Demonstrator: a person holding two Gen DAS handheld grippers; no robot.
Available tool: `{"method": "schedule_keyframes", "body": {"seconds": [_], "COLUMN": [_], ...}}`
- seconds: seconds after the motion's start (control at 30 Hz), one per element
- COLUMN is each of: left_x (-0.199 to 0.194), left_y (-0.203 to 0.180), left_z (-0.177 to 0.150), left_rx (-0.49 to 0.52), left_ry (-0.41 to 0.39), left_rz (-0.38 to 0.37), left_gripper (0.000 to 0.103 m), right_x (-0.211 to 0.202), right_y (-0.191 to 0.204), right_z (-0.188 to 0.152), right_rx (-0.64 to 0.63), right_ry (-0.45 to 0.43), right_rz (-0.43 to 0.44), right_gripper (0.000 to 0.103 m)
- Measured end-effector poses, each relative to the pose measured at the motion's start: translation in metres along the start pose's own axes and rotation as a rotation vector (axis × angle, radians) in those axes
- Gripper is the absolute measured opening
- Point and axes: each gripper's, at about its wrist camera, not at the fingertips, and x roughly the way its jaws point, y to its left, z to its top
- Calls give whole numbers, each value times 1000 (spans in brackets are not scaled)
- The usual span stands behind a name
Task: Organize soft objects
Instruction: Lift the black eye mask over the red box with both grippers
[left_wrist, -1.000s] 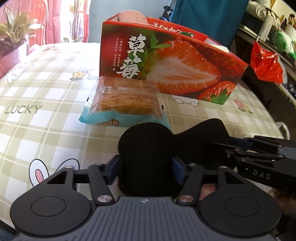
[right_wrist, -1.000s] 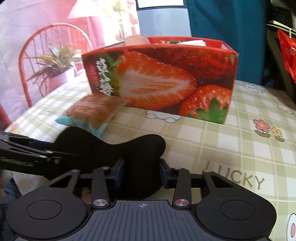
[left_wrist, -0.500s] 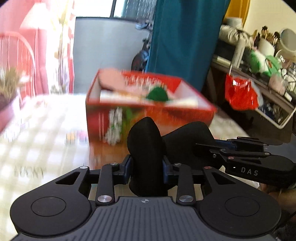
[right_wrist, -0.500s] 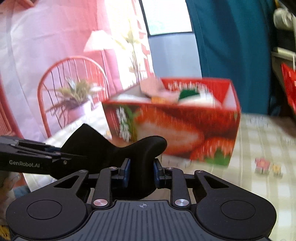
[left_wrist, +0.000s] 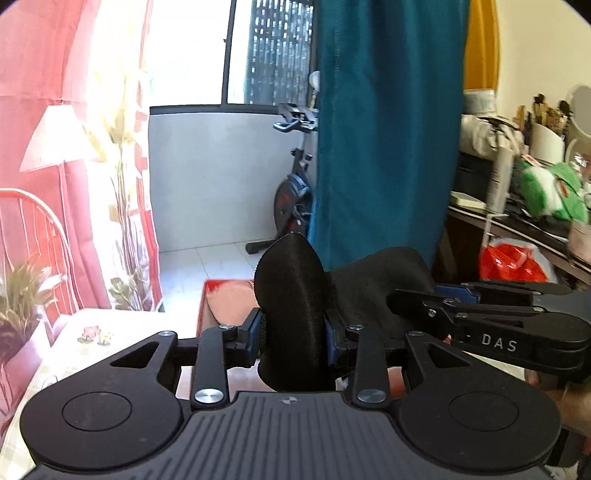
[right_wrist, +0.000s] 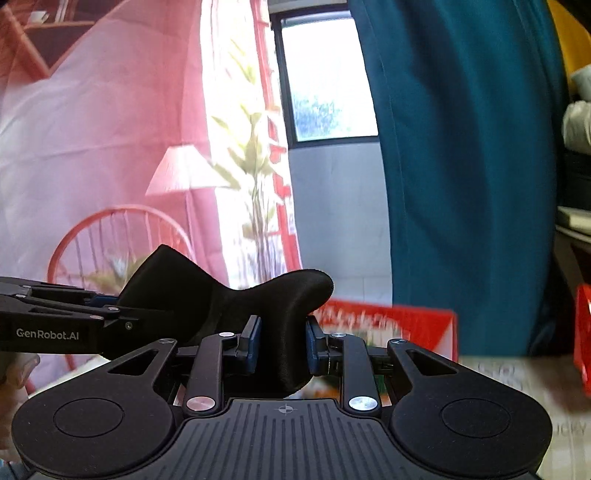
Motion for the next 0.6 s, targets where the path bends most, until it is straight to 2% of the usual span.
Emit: {"method": "schedule_keyframes", "body": {"seconds": [0.1, 0.23, 0.3, 0.37, 0.43, 0.5, 0.6], "left_x": [26, 51, 67, 84, 97, 106, 118], "left_y": [1, 0, 2, 4, 8, 10, 18], "left_z": [4, -3, -6, -12, -17, -20, -20], "left_rx": [-5, 35, 41, 48, 63, 80, 56], "left_ry": [27, 47, 82, 131, 158, 166, 182], "left_rz": [-6, 8, 5, -8, -4, 16, 32], "left_gripper": [36, 36, 38, 43, 57, 63, 64], "right_x": [20, 46, 56, 70, 82, 95, 111], "right_y": [-12, -26, -29, -35, -39, -46, -53], "right_z": [5, -3, -10, -18, -26, -32, -40], "right_rx": [46, 92, 91, 94, 108, 133, 180], "right_ry": [15, 66, 96, 147, 191, 228, 279], "right_rz": [-21, -54, -71, -93, -118, -143, -173], "right_gripper": [22, 22, 22, 22, 22, 22, 23]}}
